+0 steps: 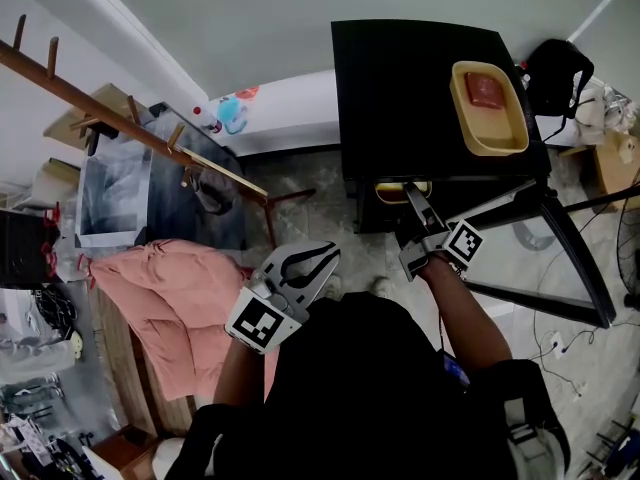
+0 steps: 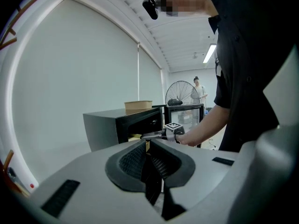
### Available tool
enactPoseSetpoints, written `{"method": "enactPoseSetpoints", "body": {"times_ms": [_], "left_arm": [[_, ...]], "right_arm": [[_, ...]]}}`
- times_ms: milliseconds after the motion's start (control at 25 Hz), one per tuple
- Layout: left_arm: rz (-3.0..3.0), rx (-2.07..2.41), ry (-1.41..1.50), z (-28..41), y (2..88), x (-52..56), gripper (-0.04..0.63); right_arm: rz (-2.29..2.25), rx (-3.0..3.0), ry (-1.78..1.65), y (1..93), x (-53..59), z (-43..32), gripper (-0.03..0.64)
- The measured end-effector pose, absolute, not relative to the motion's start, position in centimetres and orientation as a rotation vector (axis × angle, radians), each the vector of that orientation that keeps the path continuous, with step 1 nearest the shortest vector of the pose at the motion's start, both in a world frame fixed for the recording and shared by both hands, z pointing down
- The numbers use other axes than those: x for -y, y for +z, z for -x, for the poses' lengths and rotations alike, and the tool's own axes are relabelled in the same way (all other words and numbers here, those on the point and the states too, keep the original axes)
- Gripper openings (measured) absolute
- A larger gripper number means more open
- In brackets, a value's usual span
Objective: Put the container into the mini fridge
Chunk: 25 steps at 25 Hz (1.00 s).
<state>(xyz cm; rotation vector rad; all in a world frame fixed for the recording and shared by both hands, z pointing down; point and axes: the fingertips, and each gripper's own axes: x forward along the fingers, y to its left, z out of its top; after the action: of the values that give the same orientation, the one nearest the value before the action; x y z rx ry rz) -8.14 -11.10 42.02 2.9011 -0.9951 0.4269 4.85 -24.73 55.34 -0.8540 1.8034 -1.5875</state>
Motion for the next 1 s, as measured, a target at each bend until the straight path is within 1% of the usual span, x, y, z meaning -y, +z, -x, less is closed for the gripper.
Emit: {"method": "enactPoseSetpoints", "body": {"times_ms": [120, 280, 440, 560, 600, 680, 720, 1000], "left_arm": [[-2.913, 0.979, 0.424, 8.1, 42.0, 10.9, 0.043], [-2.913, 0.96, 0.401, 8.1, 42.2, 11.0, 0.043], [-2.908, 0.931, 0.376, 7.9, 42.5, 11.3, 0.043], [-2.905, 0.904, 0.371, 7.7, 42.9, 11.4, 0.043], [-2.907, 0.893, 0.371, 7.6, 43.0, 11.5, 0.043], [-2.916, 0.869, 0.38, 7.4, 43.2, 11.6, 0.041], [-2.921, 0.856, 0.387, 7.4, 43.3, 11.6, 0.041], [-2.919, 0.861, 0.38, 7.9, 43.4, 12.1, 0.041]], "right_arm": [[0.86, -1.81, -1.597, 55.7, 23.8, -5.0, 0.305], [0.921, -1.88, -1.574, 55.8, 22.4, -5.4, 0.307], [1.126, -2.059, -1.496, 56.0, 21.0, -5.9, 0.306], [1.3, -2.244, -1.338, 55.7, 20.5, -6.2, 0.301], [1.364, -2.299, -1.277, 55.6, 20.5, -6.4, 0.276], [1.457, -2.38, -1.178, 55.4, 20.4, -6.4, 0.186], [1.475, -2.4, -1.152, 55.2, 20.4, -6.3, 0.153], [1.458, -2.404, -1.154, 54.5, 21.1, -5.1, 0.149]]}}
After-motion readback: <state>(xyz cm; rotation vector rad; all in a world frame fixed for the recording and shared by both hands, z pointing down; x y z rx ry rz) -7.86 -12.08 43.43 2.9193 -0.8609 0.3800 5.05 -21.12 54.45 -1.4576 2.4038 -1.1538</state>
